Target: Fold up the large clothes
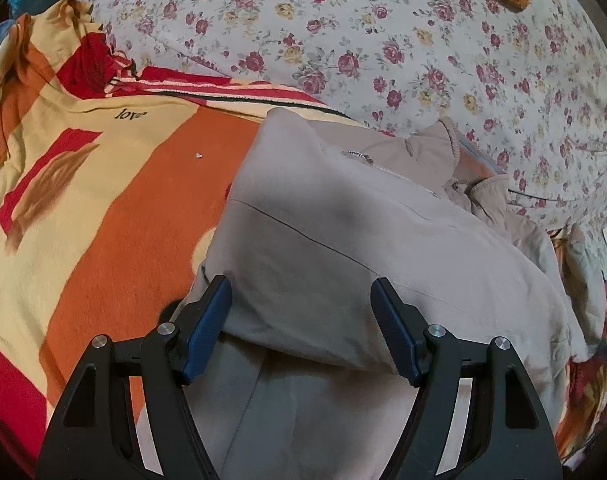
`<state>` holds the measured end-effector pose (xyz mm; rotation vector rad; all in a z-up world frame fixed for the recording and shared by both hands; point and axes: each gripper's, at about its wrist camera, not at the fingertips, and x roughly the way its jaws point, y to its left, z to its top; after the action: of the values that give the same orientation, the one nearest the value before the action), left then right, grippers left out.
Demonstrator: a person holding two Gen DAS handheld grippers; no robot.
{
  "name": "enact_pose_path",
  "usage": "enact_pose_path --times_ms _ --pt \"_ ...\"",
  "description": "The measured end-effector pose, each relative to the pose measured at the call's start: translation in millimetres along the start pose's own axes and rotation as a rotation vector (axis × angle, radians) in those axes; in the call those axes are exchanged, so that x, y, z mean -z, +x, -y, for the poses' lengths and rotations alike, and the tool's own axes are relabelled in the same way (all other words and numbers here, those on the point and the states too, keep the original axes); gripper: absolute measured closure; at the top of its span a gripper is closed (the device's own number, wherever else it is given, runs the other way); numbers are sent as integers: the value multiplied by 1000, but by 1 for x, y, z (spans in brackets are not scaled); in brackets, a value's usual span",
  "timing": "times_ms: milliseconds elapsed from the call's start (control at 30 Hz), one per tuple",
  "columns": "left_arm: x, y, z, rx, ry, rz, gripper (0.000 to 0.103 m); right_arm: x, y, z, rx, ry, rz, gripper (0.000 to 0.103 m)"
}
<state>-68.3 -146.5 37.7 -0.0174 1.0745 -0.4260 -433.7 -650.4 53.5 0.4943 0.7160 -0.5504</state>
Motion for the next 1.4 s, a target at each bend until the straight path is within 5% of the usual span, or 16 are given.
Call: enact_pose_path --times_ms 33,67,167,367,400,433,500,733,967,1400 --pt "0 0 0 0 -2 -1 31 -6 -7 -2 -1 0 41 35" --pt "-1 1 0 1 -5 -2 31 -13 -10 -6 -5 0 78 31" --pt "-1 1 -1 7 -12 -1 31 -45 1 -21 -19 -15 109 30" --pt "-3 3 -1 8 -7 -2 31 -97 95 -41 17 -32 -7 27" --pt "-4 4 -1 5 -1 -4 31 -99 110 -41 0 -20 -27 39" --pt "-5 5 0 2 5 -5 31 -99 119 -41 7 -12 -41 77" --pt "-7 5 -1 3 0 -8 31 -97 120 -40 25 19 -24 95" --pt "-11 -4 -9 27 -56 6 31 -86 9 -65 -167 -38 156 98" --pt "-10 -19 -11 87 -75 48 31 -64 -45 -151 -316 -206 213 98" --pt "-10 -21 -13 104 -78 43 31 49 35 -274 -524 -341 -78 98"
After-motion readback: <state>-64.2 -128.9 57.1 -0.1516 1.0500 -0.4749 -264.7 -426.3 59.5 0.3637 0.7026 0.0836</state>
